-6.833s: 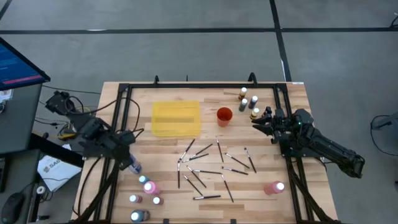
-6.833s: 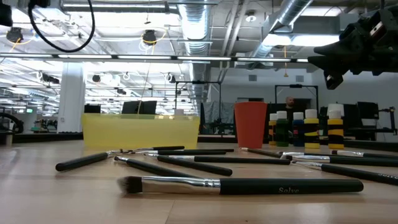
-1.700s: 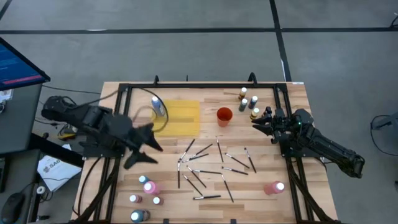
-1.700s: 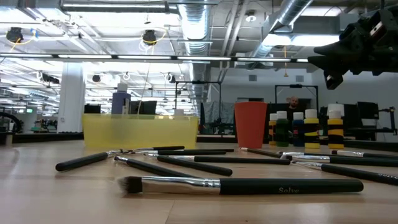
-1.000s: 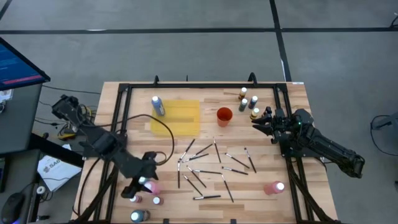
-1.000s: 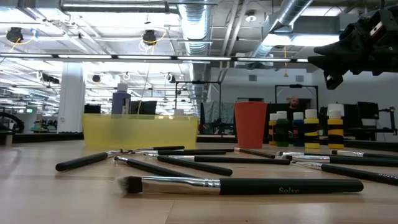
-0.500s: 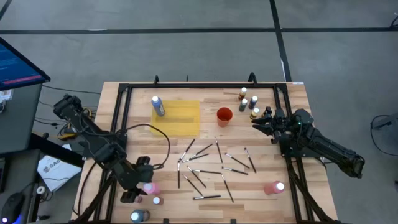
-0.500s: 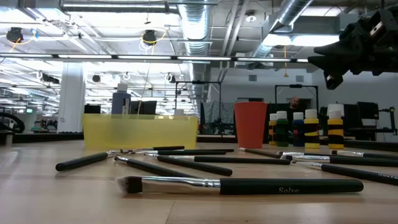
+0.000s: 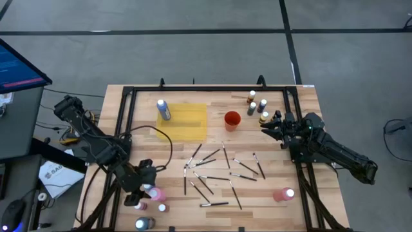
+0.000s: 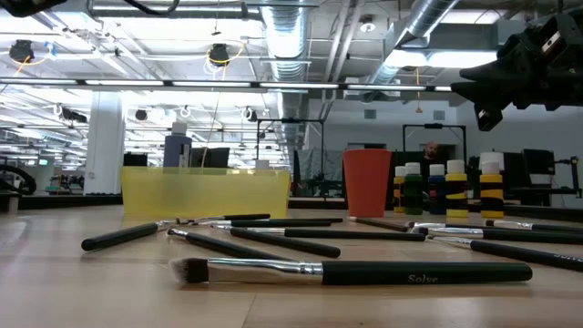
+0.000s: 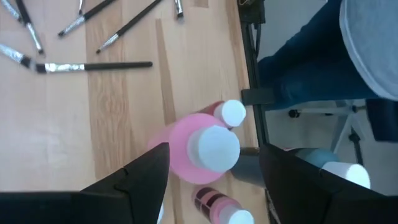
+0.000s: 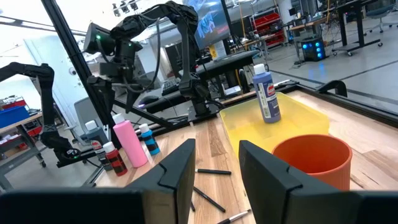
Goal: Pick & Place Paint Supplies
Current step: Put the top pink paint bottle into the yellow bin
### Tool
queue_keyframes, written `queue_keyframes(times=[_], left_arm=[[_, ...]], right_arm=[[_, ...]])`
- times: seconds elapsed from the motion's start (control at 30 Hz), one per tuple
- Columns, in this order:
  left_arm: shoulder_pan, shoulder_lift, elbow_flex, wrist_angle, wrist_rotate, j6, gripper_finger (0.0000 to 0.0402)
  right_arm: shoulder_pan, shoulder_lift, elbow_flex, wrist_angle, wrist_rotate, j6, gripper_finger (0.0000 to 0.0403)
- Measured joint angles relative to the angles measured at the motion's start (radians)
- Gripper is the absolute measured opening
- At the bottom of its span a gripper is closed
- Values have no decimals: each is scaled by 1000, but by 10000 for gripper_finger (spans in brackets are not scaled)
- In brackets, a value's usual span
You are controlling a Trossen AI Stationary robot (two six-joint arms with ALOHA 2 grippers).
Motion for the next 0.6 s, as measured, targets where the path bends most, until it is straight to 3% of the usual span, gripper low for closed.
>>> queue_keyframes(times=[0.6], left_arm=[[-44, 65, 0, 7, -114, 58, 239]], right_arm=[[0, 0, 0, 0, 0, 0, 120]])
